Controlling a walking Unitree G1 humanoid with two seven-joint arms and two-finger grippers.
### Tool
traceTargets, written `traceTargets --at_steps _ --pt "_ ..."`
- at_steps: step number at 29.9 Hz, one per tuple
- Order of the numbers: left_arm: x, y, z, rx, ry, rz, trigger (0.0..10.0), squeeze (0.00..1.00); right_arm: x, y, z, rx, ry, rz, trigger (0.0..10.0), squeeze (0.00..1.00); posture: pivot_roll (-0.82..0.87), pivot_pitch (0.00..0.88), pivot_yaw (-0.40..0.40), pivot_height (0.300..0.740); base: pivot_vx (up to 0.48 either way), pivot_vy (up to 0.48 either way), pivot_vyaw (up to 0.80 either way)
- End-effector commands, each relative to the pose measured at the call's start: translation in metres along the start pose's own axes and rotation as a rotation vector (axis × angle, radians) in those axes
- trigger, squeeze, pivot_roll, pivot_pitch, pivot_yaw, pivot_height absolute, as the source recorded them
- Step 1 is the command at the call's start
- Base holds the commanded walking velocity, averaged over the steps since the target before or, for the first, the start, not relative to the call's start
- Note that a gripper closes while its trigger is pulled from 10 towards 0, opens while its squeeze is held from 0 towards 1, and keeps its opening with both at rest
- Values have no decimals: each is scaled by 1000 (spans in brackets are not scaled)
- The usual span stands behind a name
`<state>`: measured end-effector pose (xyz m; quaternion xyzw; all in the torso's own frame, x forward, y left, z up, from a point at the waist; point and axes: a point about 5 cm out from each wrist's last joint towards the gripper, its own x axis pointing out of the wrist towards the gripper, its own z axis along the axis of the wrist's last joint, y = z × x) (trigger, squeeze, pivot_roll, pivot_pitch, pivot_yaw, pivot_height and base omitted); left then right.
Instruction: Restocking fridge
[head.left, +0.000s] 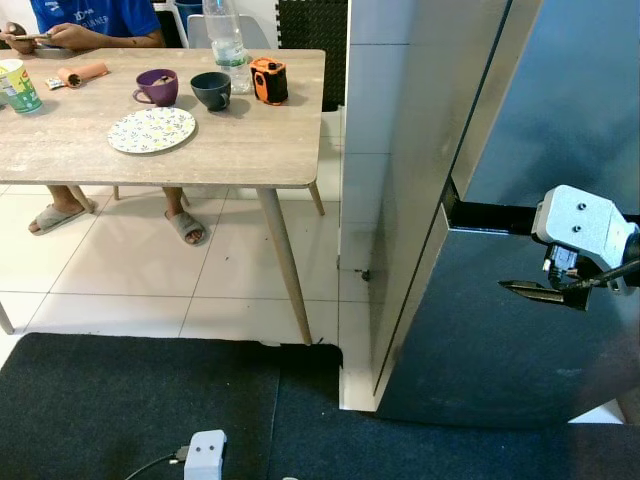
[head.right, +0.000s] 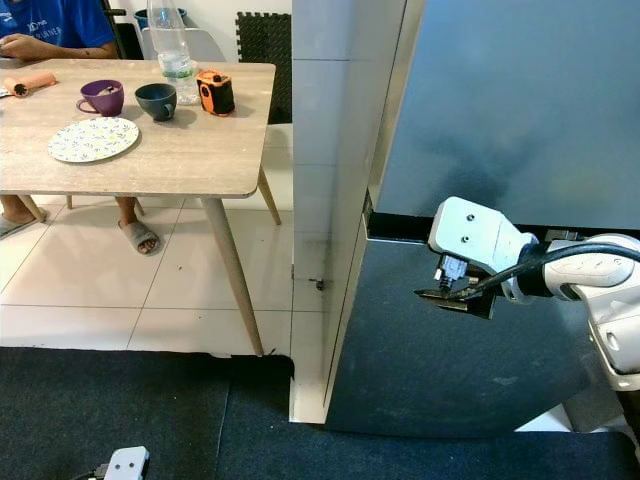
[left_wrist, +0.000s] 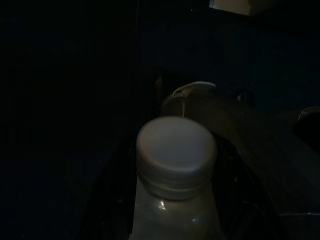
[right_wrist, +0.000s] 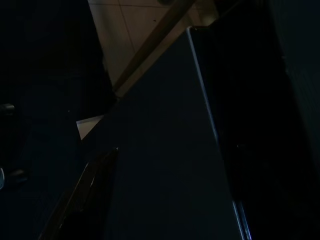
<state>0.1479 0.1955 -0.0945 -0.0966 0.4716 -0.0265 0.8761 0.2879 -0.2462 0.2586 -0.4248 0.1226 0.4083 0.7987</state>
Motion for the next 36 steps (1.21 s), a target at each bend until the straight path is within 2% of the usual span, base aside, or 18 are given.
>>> traceTargets --at_steps 1,6,14,17,22,23,24,25,26,27,28,31,34,36 --pt "-1 -8 -15 -16 52 -32 10000 0 14 23 -10 53 28 171 10000 0 -100 128 -18 740 0 0 0" --pt "-1 -7 -15 -18 53 -29 10000 0 11 29 -9 70 26 230 10000 0 -100 128 -18 740 0 0 0" --pt "-1 -8 -16 -21 53 -34 10000 0 7 28 -4 66 5 251 10000 0 -102 130 -19 740 0 0 0" --pt "-1 -8 -16 -22 52 -34 10000 0 5 27 0 65 -26 259 10000 0 -102 130 -19 740 0 0 0" --pt "-1 -8 -16 -24 55 -32 10000 0 -2 25 18 72 -165 280 10000 0 -102 130 -21 740 0 0 0" --pt "-1 -8 -16 -24 55 -32 10000 0 -2 25 18 72 -165 280 10000 0 -102 130 -21 740 0 0 0" --pt "-1 -8 -17 -24 55 -31 10000 0 -9 24 36 75 -334 296 10000 0 -101 130 -20 740 0 0 0" --pt "-1 -8 -17 -24 55 -31 10000 0 -9 24 36 75 -334 296 10000 0 -101 130 -20 740 0 0 0" --pt "-1 -8 -17 -25 56 -32 10000 0 -21 22 58 75 -545 324 10000 0 -101 130 -20 740 0 0 0" --pt "-1 -8 -17 -25 56 -32 10000 0 -26 22 64 72 -605 334 10000 0 -101 130 -20 740 0 0 0" --pt "-1 -8 -17 -25 56 -32 10000 0 -26 22 64 72 -605 334 10000 0 -101 130 -20 740 0 0 0" --pt "-1 -8 -16 -25 55 -35 10000 0 -43 20 82 52 -804 356 10000 0 -101 129 -20 740 0 0 0" --pt "-1 -8 -16 -24 56 -36 10000 0 -48 18 86 52 -854 354 10000 0 -101 129 -20 740 0 0 0" --pt "-1 -8 -16 -23 55 -38 10000 0 -47 17 85 54 -842 340 10000 0 -101 129 -20 740 0 0 0"
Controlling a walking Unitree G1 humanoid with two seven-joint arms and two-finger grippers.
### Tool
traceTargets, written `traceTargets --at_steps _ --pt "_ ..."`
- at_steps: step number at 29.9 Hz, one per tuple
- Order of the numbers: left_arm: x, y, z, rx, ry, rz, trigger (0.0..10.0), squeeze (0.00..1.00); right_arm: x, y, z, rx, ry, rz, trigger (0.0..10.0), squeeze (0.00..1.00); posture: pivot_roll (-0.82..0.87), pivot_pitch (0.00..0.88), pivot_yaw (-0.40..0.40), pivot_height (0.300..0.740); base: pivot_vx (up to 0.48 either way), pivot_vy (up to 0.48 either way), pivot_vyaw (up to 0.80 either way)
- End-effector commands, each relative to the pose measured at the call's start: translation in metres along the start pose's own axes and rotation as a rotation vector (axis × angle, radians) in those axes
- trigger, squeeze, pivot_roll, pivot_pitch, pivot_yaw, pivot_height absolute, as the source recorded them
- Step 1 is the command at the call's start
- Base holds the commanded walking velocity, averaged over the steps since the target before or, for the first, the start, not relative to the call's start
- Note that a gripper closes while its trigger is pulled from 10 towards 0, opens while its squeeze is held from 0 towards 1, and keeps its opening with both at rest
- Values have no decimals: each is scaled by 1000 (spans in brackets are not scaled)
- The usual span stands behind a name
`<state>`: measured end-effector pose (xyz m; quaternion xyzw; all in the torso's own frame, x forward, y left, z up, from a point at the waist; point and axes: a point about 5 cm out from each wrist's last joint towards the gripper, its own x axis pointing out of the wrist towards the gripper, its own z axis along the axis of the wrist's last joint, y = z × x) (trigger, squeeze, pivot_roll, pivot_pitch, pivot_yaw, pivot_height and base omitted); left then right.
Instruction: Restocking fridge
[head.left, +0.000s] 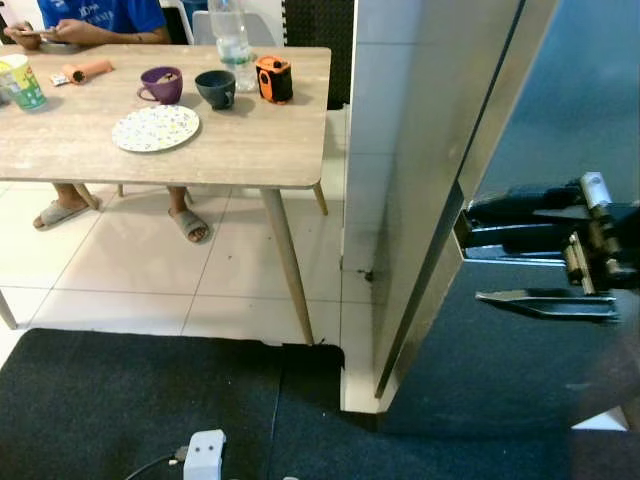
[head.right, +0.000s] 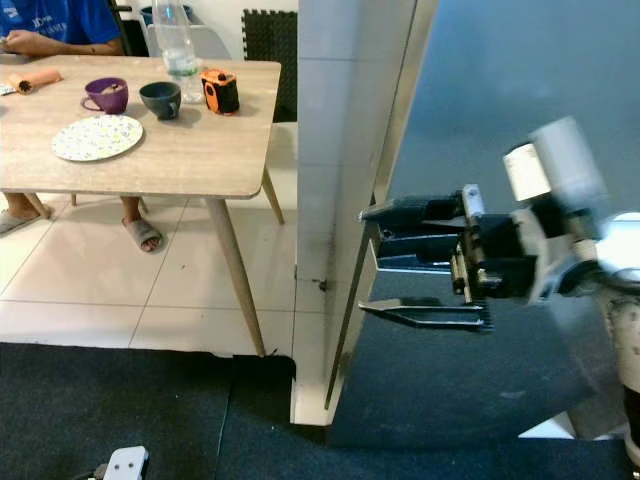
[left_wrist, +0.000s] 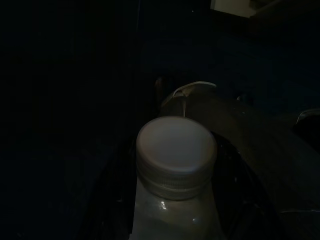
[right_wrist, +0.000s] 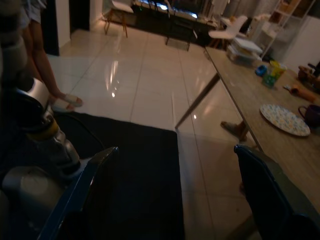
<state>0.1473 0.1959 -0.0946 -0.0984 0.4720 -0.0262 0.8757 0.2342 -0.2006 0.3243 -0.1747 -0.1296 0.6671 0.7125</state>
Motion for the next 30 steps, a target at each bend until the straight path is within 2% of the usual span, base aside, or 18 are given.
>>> traceTargets --at_steps 1,3,4,7,15,19,20,21,23,27,30 --pt "0 -9 -15 -19 54 -37 10000 0 0 -1 -2 -7 29 -20 10000 0 -101 129 -20 740 0 0 0" --pt "0 -9 -15 -17 54 -38 10000 0 -3 -8 -21 -3 178 -94 10000 0 -101 126 -18 740 0 0 0" --pt "0 -9 -15 -17 54 -38 10000 0 -3 -8 -21 -3 178 -94 10000 0 -101 126 -18 740 0 0 0" --pt "0 -8 -14 -15 54 -37 10000 0 -9 -8 -39 33 348 -121 10000 0 -101 124 -18 740 0 0 0" --pt "-1 -8 -15 -12 57 -38 10000 0 -19 -3 -42 75 428 -133 10000 0 -100 120 -19 740 0 0 0" --pt "0 -9 -15 -11 58 -41 10000 0 -37 -6 -57 84 633 -195 10000 0 -101 118 -18 740 0 0 0" --pt "0 -9 -15 -11 58 -41 10000 0 -37 -6 -57 84 633 -195 10000 0 -101 118 -18 740 0 0 0" --pt "0 -8 -15 -11 58 -41 10000 0 -46 -7 -66 91 724 -227 10000 0 -103 118 -18 740 0 0 0" --pt "0 -9 -15 -12 58 -41 10000 0 -52 -8 -70 95 779 -248 10000 0 -103 120 -19 740 0 0 0" --pt "0 -9 -15 -13 57 -41 10000 0 -56 -10 -74 93 825 -274 10000 0 -102 123 -18 740 0 0 0" --pt "-1 -8 -15 -14 59 -40 10000 0 -55 -8 -73 101 820 -260 10000 0 -102 123 -18 740 0 0 0"
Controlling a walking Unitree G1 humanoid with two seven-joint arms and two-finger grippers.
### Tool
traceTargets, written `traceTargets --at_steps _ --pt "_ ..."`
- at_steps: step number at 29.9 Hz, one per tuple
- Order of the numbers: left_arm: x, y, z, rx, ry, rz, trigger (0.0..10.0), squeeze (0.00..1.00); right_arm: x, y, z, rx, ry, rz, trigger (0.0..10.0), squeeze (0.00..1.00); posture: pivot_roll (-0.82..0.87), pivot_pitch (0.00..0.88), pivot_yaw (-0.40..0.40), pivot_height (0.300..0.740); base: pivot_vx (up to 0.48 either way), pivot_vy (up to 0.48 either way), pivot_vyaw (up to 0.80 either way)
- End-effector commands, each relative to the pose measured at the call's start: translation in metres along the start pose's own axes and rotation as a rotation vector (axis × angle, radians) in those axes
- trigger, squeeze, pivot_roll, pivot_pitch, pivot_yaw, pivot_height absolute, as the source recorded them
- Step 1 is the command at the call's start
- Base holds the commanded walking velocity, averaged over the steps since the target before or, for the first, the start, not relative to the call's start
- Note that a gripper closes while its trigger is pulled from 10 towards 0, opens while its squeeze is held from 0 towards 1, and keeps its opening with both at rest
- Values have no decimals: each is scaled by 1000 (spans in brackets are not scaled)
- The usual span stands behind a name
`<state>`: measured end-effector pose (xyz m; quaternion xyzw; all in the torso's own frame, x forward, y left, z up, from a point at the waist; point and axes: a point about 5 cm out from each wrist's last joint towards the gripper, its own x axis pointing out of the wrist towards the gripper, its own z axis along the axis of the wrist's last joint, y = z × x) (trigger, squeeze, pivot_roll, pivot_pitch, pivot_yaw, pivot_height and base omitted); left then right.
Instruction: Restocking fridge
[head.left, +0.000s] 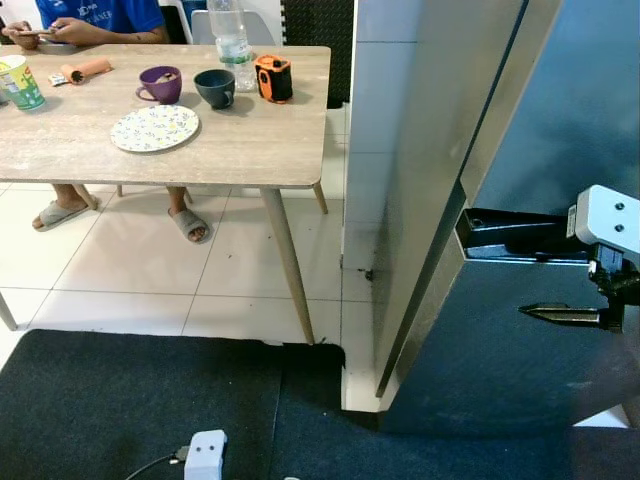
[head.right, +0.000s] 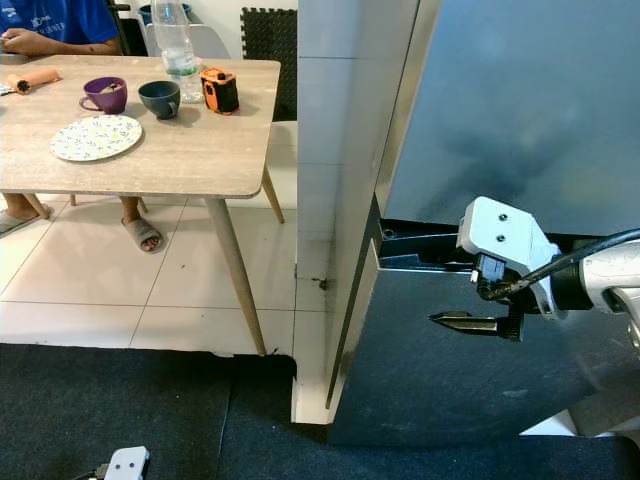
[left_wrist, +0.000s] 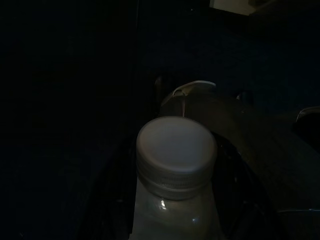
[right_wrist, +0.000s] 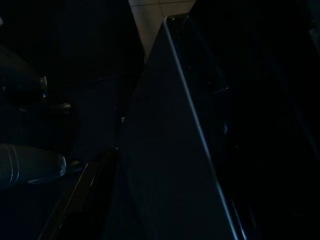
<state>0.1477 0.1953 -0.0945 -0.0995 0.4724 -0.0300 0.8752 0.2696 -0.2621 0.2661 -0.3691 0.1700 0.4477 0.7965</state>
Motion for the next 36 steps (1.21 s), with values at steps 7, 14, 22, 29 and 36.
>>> traceTargets --at_steps 7,14,22,29,36 --pt "-1 -7 -18 -16 62 -29 10000 0 -9 13 8 -26 -37 128 10000 0 -106 128 -16 740 0 0 0" --pt "-1 -7 -17 -19 58 -31 10000 0 -28 22 14 -67 -6 230 10000 0 -109 130 -20 740 0 0 0" --pt "-1 -7 -17 -20 59 -33 10000 0 -48 24 27 -104 -28 253 10000 0 -120 131 -19 740 0 0 0" --pt "-1 -6 -16 -16 60 -33 10000 0 -66 28 82 -220 -469 251 10000 0 -121 131 -15 740 0 0 0" --pt "-1 -7 -14 -17 55 -34 10000 0 -54 13 86 -252 -474 126 0 0 -117 130 -16 740 0 0 0"
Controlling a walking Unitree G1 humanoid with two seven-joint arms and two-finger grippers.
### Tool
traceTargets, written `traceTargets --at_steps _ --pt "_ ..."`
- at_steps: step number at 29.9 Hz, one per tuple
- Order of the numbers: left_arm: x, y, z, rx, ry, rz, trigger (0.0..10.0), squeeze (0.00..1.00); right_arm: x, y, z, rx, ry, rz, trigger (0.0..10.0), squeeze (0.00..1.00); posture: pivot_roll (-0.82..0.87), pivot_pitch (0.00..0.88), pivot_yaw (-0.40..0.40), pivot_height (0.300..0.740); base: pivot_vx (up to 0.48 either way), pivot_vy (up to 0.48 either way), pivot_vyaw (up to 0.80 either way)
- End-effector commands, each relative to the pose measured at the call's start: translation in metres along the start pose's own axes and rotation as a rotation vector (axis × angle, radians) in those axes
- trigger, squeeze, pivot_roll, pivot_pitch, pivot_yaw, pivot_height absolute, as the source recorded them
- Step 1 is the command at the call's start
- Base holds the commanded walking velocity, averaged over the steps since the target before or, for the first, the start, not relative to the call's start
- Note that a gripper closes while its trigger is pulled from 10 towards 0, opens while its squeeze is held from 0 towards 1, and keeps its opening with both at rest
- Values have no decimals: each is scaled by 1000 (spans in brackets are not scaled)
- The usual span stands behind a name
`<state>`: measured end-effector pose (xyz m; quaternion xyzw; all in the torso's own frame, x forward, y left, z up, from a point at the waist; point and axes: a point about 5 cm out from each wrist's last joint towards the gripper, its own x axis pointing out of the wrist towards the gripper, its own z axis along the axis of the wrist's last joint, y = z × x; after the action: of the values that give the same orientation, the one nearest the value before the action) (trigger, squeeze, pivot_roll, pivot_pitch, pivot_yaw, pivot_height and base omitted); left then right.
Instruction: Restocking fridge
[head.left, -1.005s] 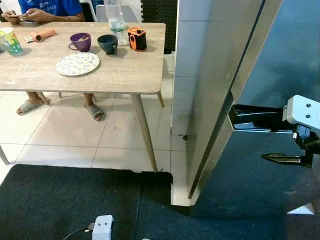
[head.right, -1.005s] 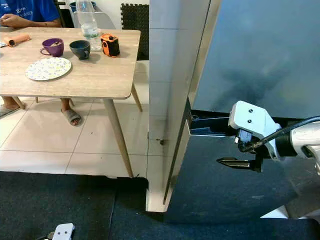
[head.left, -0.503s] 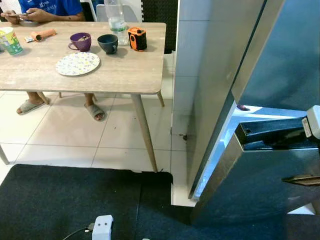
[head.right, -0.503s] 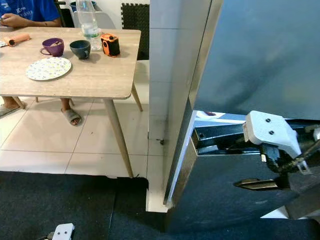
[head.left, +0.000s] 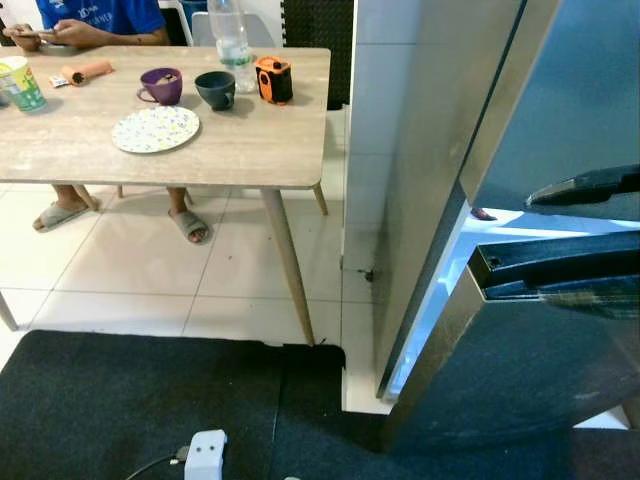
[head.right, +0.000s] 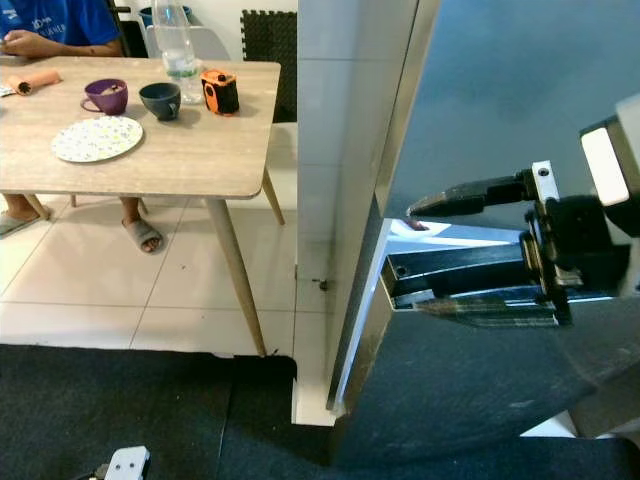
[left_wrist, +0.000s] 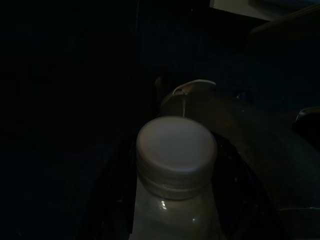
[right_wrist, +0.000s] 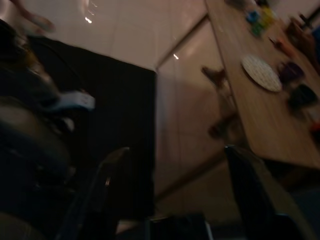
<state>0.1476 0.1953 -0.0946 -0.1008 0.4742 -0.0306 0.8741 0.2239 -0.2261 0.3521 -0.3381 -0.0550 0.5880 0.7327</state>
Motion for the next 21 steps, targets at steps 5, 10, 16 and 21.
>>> traceTargets --at_steps 5,10,16,21 --pt "-1 -7 -16 -18 54 -30 10000 0 14 -4 -26 31 135 -43 0 0 -115 130 -17 740 0 0 0" --pt "-2 -6 -18 -18 60 -25 10000 0 22 -11 -37 36 186 -96 0 0 -115 130 -17 740 0 0 0" --pt "-1 -7 -16 -18 54 -29 10000 0 29 -28 -49 32 235 -217 0 0 -113 124 -22 740 0 0 0" --pt "-1 -8 -16 -17 53 -30 10000 0 31 -27 -55 22 275 -206 0 0 -112 122 -23 740 0 0 0"
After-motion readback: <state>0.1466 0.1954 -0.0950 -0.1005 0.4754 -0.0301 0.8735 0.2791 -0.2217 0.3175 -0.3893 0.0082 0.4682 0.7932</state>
